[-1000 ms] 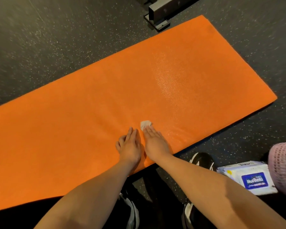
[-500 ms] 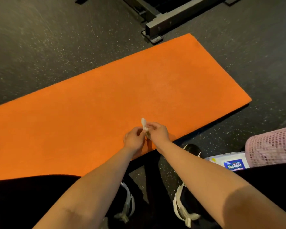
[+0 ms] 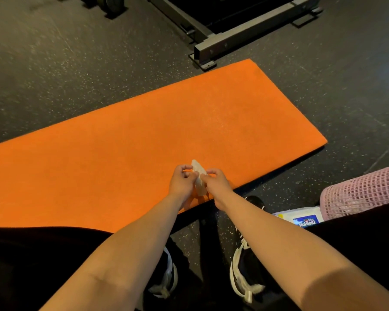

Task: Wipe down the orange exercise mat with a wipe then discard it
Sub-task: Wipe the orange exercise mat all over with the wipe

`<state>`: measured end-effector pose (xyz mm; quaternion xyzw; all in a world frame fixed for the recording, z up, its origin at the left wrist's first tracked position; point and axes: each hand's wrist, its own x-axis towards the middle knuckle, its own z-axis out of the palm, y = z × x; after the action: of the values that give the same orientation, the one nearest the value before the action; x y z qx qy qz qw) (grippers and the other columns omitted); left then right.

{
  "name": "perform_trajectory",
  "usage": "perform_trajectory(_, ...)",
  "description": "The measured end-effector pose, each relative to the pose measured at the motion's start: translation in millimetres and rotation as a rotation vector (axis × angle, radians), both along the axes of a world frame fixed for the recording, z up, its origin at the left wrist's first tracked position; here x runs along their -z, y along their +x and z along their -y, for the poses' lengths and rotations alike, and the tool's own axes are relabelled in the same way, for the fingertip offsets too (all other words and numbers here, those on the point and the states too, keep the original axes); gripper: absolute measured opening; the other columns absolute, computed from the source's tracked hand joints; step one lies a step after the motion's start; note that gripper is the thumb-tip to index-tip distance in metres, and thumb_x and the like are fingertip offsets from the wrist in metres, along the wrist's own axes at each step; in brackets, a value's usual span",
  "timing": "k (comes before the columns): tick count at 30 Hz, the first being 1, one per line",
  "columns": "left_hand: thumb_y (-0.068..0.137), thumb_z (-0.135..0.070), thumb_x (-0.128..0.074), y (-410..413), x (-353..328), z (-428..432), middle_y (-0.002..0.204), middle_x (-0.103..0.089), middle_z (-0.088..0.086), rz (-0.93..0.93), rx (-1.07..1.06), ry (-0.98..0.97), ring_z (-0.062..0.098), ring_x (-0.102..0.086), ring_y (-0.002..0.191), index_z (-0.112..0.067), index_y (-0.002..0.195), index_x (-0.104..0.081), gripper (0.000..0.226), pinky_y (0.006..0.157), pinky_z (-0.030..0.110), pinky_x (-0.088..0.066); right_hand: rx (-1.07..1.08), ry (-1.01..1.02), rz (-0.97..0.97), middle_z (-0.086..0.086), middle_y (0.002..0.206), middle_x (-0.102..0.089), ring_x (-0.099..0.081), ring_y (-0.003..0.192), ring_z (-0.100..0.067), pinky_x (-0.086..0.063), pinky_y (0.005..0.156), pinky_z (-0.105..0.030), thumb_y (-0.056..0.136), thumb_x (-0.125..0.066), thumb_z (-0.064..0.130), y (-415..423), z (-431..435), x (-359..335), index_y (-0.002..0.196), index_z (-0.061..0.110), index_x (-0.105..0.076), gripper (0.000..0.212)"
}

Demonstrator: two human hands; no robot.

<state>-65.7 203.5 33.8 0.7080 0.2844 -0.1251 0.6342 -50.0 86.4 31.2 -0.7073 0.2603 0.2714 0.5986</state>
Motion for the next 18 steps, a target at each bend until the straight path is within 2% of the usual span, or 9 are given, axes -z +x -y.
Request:
perform_trajectory(2,0.097,-0.019,-0.064,1.7,0.9,0.7,0.093,-0.057,0.009,0.021,-0.007,0.010,0.022,-0.057,0.075,-0.017,0.112,-0.054,0.018,0.063,0.034,-0.047,-0.017,-0.014,0.033,-0.003,0.107,-0.059,-0.054,0.085,-0.016,-0.044,0.066,-0.030,0.100,-0.056,0.013,-0.8,1.2,2.2,0.121,0.021,-0.050,0.023)
perform_trajectory(5,0.097,-0.020,-0.065,3.8,4.4,2.5,0.093,-0.056,0.004,0.032,-0.067,0.038,0.018,-0.056,0.072,-0.017,0.107,-0.054,0.015,0.054,0.024,-0.045,0.046,-0.056,0.088,-0.010,0.102,-0.059,-0.049,0.074,-0.019,-0.037,0.057,-0.029,0.097,-0.046,0.003,0.4,4.0,4.2,0.114,0.021,-0.048,0.025)
perform_trajectory(6,0.097,-0.020,-0.065,4.6,5.5,3.3,0.093,-0.057,0.004,0.030,-0.075,0.044,0.019,-0.057,0.073,-0.018,0.107,-0.054,0.015,0.053,0.024,-0.046,0.069,-0.068,0.092,-0.009,0.100,-0.058,-0.050,0.073,-0.019,-0.036,0.055,-0.029,0.097,-0.044,0.002,1.6,3.8,4.9,0.113,0.022,-0.047,0.026)
perform_trajectory(10,0.099,-0.014,-0.060,6.8,8.5,9.1,0.105,-0.061,0.003,-0.015,-0.058,0.028,0.023,-0.063,0.083,-0.021,0.113,-0.055,0.018,0.068,0.040,-0.054,0.121,-0.065,0.044,-0.011,0.108,-0.060,-0.063,0.089,-0.028,-0.047,0.059,-0.035,0.099,-0.043,0.008,6.9,0.9,3.9,0.113,0.033,-0.043,0.028)
perform_trajectory(13,0.100,-0.005,-0.049,6.1,9.8,12.9,0.108,-0.062,0.001,-0.049,-0.068,0.022,0.027,-0.063,0.082,-0.025,0.110,-0.056,0.024,0.060,0.035,-0.050,0.075,-0.027,-0.006,-0.009,0.109,-0.056,-0.060,0.093,-0.028,-0.052,0.068,-0.040,0.100,-0.049,0.011,6.1,-1.7,4.2,0.122,0.031,-0.036,0.033)
perform_trajectory(15,0.101,-0.004,-0.044,5.3,8.6,9.9,0.107,-0.063,0.002,-0.029,-0.048,0.080,0.026,-0.059,0.075,-0.028,0.103,-0.057,0.027,0.058,0.033,-0.045,0.024,-0.045,0.016,-0.010,0.110,-0.058,-0.060,0.091,-0.029,-0.049,0.062,-0.037,0.098,-0.048,0.003,4.8,-1.3,7.2,0.117,0.032,-0.037,0.037)
perform_trajectory(18,0.101,-0.003,-0.042,2.6,10.3,-2.4,0.104,-0.065,0.004,0.023,-0.005,0.110,0.024,-0.057,0.073,-0.025,0.102,-0.062,0.029,0.059,0.033,-0.044,0.004,-0.080,0.097,-0.005,0.105,-0.057,-0.056,0.082,-0.023,-0.040,0.056,-0.030,0.099,-0.048,0.003,5.8,-0.7,11.1,0.104,0.028,-0.044,0.025)
